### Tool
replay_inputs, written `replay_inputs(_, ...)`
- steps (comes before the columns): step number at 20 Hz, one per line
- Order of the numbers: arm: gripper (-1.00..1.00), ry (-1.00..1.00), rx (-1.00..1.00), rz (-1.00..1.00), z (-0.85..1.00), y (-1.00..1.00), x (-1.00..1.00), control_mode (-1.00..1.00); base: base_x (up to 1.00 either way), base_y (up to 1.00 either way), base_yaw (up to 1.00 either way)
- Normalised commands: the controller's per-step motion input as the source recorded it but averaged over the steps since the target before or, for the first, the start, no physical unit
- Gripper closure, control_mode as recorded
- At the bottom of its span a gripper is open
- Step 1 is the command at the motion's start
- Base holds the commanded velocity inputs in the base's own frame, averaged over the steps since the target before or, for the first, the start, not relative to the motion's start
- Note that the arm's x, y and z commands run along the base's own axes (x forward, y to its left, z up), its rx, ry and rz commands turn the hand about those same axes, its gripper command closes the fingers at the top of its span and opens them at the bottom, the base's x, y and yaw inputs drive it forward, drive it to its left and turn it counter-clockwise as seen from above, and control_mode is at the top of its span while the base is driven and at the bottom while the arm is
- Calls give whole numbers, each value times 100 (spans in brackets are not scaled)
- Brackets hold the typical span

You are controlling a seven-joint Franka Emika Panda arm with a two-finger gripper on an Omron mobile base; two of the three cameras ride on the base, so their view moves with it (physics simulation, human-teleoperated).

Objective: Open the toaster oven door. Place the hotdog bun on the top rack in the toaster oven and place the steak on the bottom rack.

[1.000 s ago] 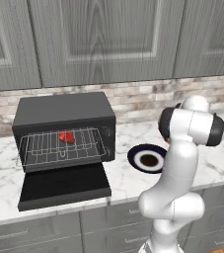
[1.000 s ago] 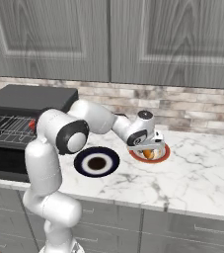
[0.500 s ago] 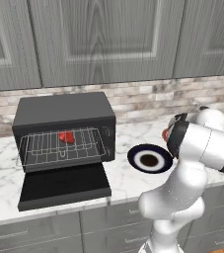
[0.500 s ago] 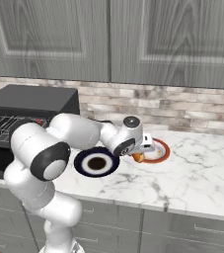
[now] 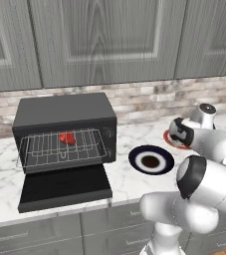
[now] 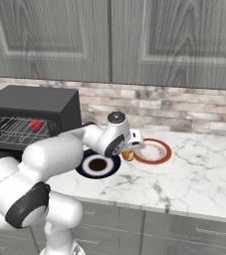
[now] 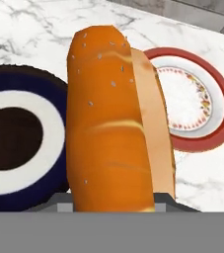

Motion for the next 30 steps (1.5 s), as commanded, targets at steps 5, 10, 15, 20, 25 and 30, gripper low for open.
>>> replay_inputs(5, 100, -1, 0, 2, 41, 47, -36, -100, 0, 0, 0)
replay_inputs(10, 100, -1, 0, 0, 42, 52, -30, -100, 0, 0, 0)
replay_inputs(15, 100, 1, 0, 0, 30, 55, -29, -100, 0, 0, 0)
replay_inputs(20, 100, 5, 0, 0, 26, 52, -34, -100, 0, 0, 0)
replay_inputs(25, 100, 8, 0, 5, 29, 52, -32, -100, 0, 0, 0)
replay_inputs(30, 100, 7, 0, 9, 27, 52, -26, -100, 0, 0, 0)
